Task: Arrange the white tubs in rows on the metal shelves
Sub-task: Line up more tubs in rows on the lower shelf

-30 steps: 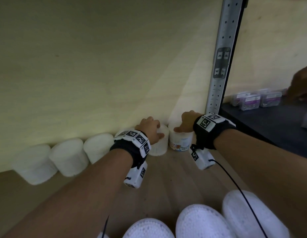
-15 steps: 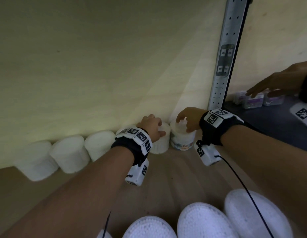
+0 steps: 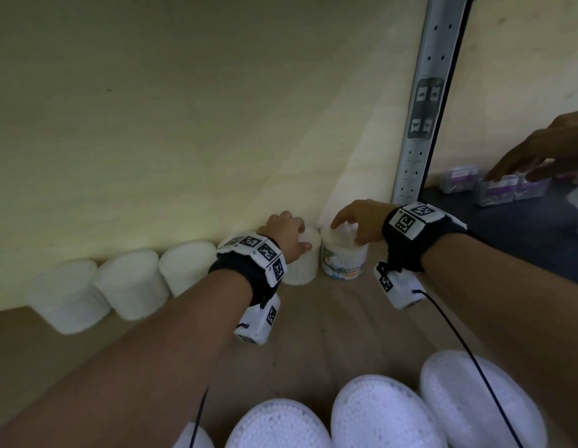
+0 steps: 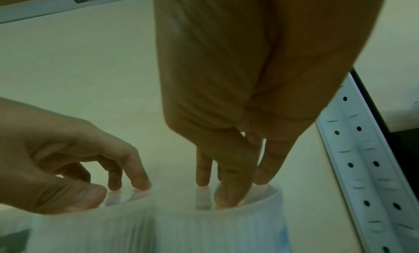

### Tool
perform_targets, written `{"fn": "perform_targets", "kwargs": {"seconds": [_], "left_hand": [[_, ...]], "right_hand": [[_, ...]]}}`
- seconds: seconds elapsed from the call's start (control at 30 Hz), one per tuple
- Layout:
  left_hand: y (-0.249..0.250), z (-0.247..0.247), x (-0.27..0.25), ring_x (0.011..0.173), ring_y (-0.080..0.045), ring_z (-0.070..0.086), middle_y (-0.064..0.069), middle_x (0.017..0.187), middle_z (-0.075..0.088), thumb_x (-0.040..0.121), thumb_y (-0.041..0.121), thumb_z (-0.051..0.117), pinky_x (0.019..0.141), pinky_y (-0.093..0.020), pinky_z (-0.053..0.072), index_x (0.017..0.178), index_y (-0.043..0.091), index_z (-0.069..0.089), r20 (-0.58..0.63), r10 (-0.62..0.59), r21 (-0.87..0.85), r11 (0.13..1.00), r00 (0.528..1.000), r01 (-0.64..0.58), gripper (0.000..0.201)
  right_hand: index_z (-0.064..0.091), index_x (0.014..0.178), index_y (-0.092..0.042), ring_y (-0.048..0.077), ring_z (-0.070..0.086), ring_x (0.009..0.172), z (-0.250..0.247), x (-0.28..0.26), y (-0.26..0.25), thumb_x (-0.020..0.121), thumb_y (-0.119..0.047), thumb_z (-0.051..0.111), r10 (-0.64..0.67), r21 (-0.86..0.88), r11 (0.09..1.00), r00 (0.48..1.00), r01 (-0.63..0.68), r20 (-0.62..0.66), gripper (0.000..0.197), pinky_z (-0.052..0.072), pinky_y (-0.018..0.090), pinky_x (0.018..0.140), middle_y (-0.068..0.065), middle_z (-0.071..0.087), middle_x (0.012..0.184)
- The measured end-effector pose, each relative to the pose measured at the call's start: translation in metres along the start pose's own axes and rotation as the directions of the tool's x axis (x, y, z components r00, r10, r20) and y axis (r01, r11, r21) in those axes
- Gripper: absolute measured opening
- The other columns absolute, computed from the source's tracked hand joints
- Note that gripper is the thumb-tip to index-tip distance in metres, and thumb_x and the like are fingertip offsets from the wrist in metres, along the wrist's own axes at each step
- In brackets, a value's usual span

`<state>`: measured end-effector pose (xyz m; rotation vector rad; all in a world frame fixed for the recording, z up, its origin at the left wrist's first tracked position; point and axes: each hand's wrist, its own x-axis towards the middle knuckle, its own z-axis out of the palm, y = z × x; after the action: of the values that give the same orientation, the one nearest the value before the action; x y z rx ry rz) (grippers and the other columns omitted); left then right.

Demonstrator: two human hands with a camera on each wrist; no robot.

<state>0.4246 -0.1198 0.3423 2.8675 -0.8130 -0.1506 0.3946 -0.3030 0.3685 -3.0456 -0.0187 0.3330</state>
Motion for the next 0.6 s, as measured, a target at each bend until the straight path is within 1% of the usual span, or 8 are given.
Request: {"fn": "perform_targets", "kwargs": {"seconds": [0.13,0.2,0.23,0.3,0.37,0.4,0.5,0.6], "left_hand": [[-0.001,-0.002,-0.001,0.128,-0.031,0.038,-0.011,0.138,0.04,0.093,0.034,0.055,0.106,-0.044,0.038,0.132,0.014,0.047,0.019,0.009,-0.02,1.0,1.0,-0.009,0.045],[-0.002,-0.005,-0.002,0.128,-0.03,0.041,-0.011,0.139,0.041,0.093,0.027,0.057,0.105,-0.04,0.039,0.132,0.015,0.048,0.041,0.03,-0.054,0.998,0.999,-0.028,0.042],[-0.002,-0.007,-0.003,0.128,-0.029,0.043,-0.01,0.14,0.042,0.093,0.022,0.057,0.104,-0.037,0.04,0.132,0.015,0.049,0.046,0.044,-0.069,0.997,0.998,-0.041,0.04],[-0.002,-0.01,-0.005,0.126,-0.028,0.047,-0.01,0.141,0.044,0.092,0.011,0.055,0.098,-0.031,0.04,0.13,0.018,0.052,0.044,0.063,-0.097,0.994,0.997,-0.059,0.038],[-0.001,-0.012,-0.007,0.125,-0.029,0.048,-0.01,0.141,0.045,0.091,0.004,0.052,0.091,-0.03,0.04,0.128,0.02,0.055,0.048,0.079,-0.113,0.991,0.996,-0.074,0.04],[-0.001,-0.013,-0.008,0.126,-0.029,0.048,-0.01,0.141,0.045,0.091,0.002,0.051,0.091,-0.03,0.04,0.127,0.02,0.056,0.056,0.09,-0.115,0.99,0.994,-0.083,0.041],[-0.002,-0.016,-0.01,0.127,-0.028,0.048,-0.01,0.14,0.047,0.088,-0.005,0.049,0.095,-0.033,0.043,0.125,0.021,0.058,0.067,0.12,-0.105,0.988,0.991,-0.112,0.046],[-0.004,-0.017,-0.011,0.128,-0.026,0.048,-0.009,0.14,0.048,0.086,-0.007,0.049,0.1,-0.035,0.045,0.125,0.023,0.059,0.071,0.137,-0.096,0.987,0.988,-0.13,0.049]], "right_hand": [[0.051,0.136,-0.022,0.024,0.049,0.128,0.001,0.002,0.0,0.081,-0.002,0.062,-0.016,-0.01,1.0,1.0,0.016,0.003,0.059,0.04,0.034,0.106,0.006,0.05,0.141],[0.051,0.136,-0.02,0.025,0.049,0.129,0.001,0.004,-0.001,0.082,-0.001,0.061,-0.017,-0.013,1.0,1.0,0.017,0.01,0.059,0.039,0.035,0.107,0.007,0.05,0.141],[0.051,0.136,-0.02,0.025,0.048,0.129,0.001,0.004,-0.001,0.082,-0.001,0.061,-0.015,-0.016,1.0,1.0,0.015,0.013,0.058,0.039,0.035,0.107,0.007,0.049,0.141],[0.051,0.136,-0.019,0.025,0.047,0.129,0.002,0.005,-0.001,0.082,0.0,0.061,-0.011,-0.021,1.0,1.0,0.011,0.01,0.058,0.039,0.035,0.106,0.007,0.048,0.141],[0.051,0.135,-0.02,0.025,0.046,0.13,0.002,0.005,-0.001,0.082,0.001,0.06,-0.002,-0.018,1.0,1.0,0.002,-0.001,0.058,0.039,0.036,0.107,0.006,0.047,0.141],[0.051,0.135,-0.02,0.025,0.046,0.131,0.003,0.005,-0.001,0.083,0.002,0.059,0.0,-0.017,1.0,1.0,0.0,-0.003,0.057,0.039,0.036,0.107,0.006,0.047,0.141],[0.05,0.135,-0.019,0.025,0.045,0.131,0.003,0.004,-0.002,0.083,0.001,0.058,-0.003,-0.023,1.0,1.0,0.003,-0.009,0.056,0.039,0.036,0.107,0.006,0.047,0.142],[0.051,0.135,-0.02,0.025,0.046,0.13,0.004,0.004,-0.002,0.083,0.0,0.058,0.003,-0.015,1.0,1.0,-0.003,-0.016,0.056,0.04,0.036,0.107,0.006,0.047,0.141]]}}
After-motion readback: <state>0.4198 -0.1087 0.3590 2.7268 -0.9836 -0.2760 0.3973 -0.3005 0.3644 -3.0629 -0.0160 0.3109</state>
